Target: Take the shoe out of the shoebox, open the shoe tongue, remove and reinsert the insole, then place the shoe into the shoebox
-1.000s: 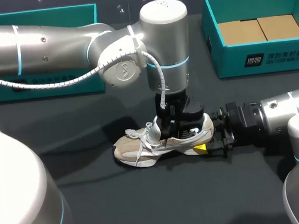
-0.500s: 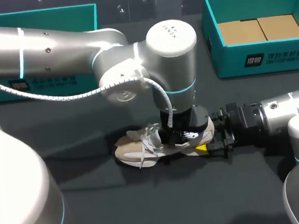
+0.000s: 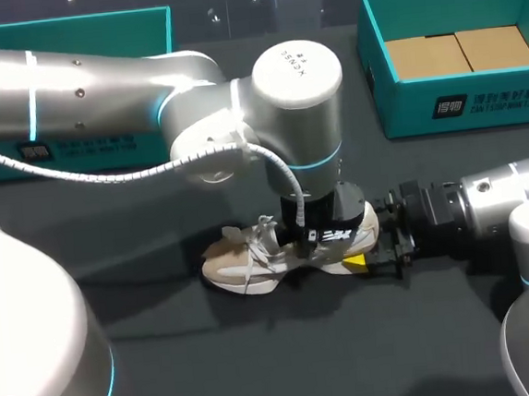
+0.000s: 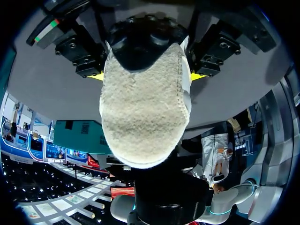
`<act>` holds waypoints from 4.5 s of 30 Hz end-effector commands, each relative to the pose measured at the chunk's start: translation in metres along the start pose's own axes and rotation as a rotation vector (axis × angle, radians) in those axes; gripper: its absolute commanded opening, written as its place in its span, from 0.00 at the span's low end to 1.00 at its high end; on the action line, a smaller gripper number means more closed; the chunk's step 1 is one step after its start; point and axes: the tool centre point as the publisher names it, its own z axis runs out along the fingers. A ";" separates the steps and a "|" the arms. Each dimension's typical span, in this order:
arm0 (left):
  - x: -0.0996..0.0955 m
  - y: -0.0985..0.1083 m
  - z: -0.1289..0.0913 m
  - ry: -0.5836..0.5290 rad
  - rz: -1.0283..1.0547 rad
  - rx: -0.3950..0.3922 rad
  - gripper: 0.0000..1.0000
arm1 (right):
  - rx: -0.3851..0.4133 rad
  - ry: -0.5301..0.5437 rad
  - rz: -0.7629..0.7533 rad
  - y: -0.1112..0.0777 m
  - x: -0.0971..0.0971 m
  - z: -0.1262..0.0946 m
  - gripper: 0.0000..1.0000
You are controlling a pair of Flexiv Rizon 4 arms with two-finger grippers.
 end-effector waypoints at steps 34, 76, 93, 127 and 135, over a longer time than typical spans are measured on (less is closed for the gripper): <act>-0.002 0.004 -0.057 0.202 0.142 0.433 0.00 | 0.002 0.000 0.000 0.002 0.001 0.001 0.00; 0.011 -0.046 -0.069 -0.367 -0.073 0.547 0.59 | 0.002 0.000 0.000 0.002 0.001 0.001 0.00; -0.015 -0.057 -0.057 -0.442 -0.170 0.530 0.36 | 0.002 0.000 0.000 0.002 0.001 0.001 0.00; -0.037 -0.050 -0.063 -0.399 -0.318 0.613 0.29 | 0.002 0.000 0.000 0.002 0.001 0.001 0.00; -0.038 -0.053 -0.060 -0.387 -0.373 0.628 0.25 | 0.002 0.000 0.000 0.002 0.001 0.001 0.00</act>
